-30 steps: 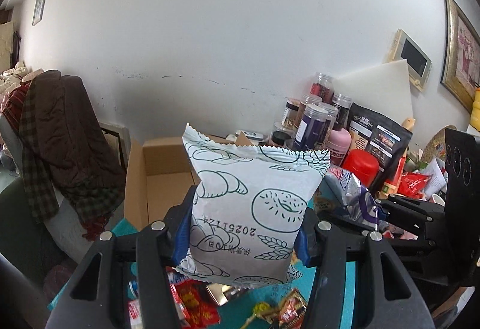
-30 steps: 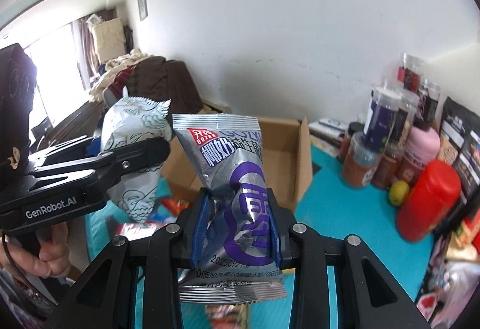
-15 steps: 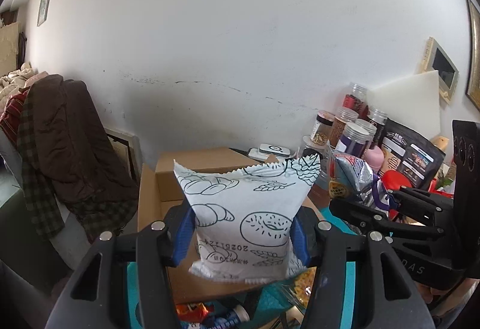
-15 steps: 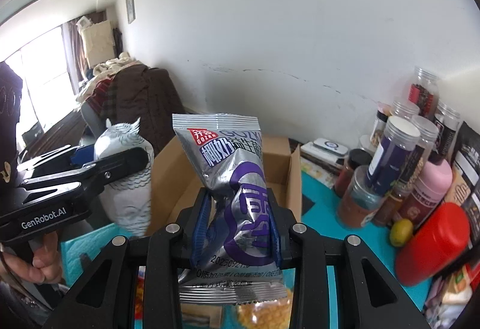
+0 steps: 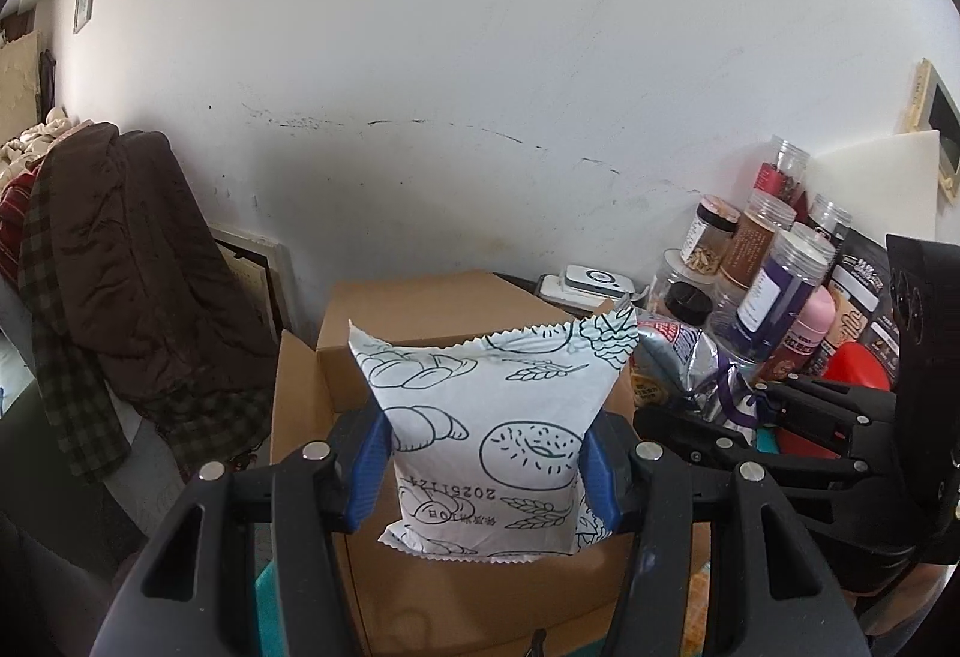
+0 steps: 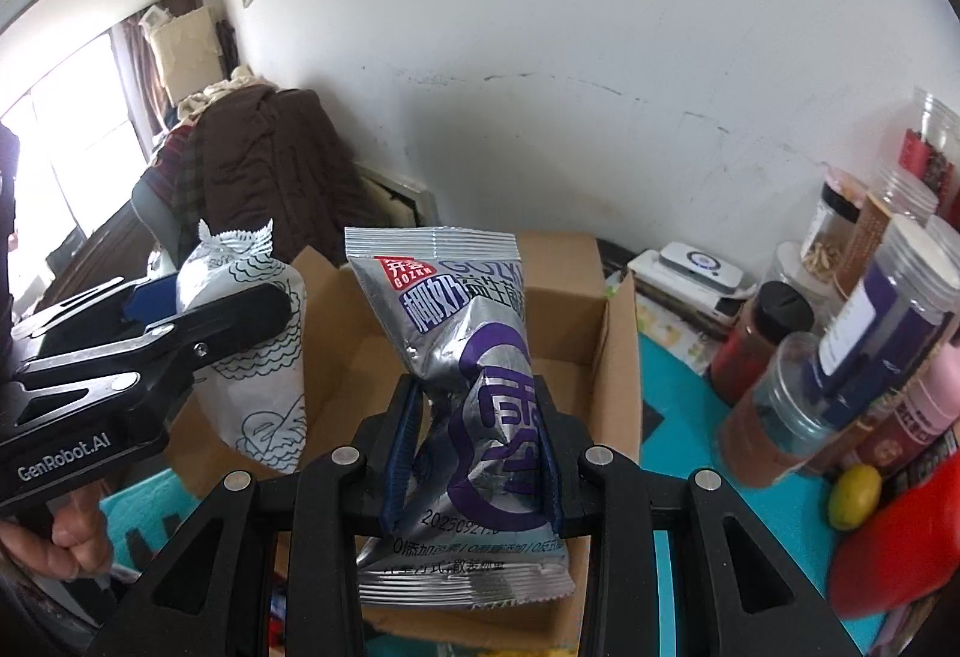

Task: Organize snacks
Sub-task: 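Lift both held packets and carry them over the open cardboard box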

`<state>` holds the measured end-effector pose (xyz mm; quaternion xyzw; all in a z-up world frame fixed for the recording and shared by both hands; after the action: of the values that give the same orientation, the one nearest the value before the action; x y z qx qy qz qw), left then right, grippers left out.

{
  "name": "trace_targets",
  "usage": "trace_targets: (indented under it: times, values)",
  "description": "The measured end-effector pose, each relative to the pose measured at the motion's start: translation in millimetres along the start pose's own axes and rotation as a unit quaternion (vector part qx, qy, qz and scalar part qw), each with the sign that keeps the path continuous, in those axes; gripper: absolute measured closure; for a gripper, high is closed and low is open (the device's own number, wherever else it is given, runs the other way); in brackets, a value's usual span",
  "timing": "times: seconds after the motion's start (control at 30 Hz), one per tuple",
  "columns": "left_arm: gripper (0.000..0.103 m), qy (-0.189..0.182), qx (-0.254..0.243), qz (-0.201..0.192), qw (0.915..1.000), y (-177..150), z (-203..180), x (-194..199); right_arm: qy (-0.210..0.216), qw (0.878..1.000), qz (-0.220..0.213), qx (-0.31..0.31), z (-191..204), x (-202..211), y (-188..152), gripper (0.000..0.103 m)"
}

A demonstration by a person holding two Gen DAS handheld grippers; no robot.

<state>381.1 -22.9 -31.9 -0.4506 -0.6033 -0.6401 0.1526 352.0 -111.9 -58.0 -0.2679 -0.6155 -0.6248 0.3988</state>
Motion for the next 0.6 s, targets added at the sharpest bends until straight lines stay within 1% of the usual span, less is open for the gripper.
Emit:
trace_targets:
  times: [0.17,0.3,0.5,0.6]
  values:
    - [0.049,0.005,0.006,0.018,0.9998,6.4,8.5,-21.2,0.000,1.000,0.020,-0.001,-4.3,-22.6,8.2,0.069]
    - [0.049,-0.003,0.015,0.049,0.9987,5.4,13.2,-39.5,0.005,0.999,0.041,-0.006,-8.4,-39.1,10.3,0.069]
    - [0.049,0.008,0.029,0.081,0.9963,0.6,23.7,-63.0,-0.001,0.998,0.067,-0.007,-12.1,-57.5,9.0,0.069]
    - [0.049,0.020,0.029,0.097,0.9946,-4.0,29.7,-75.6,-0.014,0.997,0.081,-0.001,-13.3,-66.6,6.3,0.069]
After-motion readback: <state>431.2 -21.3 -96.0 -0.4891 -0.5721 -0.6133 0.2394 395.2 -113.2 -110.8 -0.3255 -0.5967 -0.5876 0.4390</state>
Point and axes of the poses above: each gripper's, at about its wrist camera, not at the fingertips, and x roughly against the way its jaws point, z to its left, y to its top, the point moved 10 cm from there along -x, roughly the way its jaws point, and after that the axes turned 14 degrees about z, right-handed, at the moved point
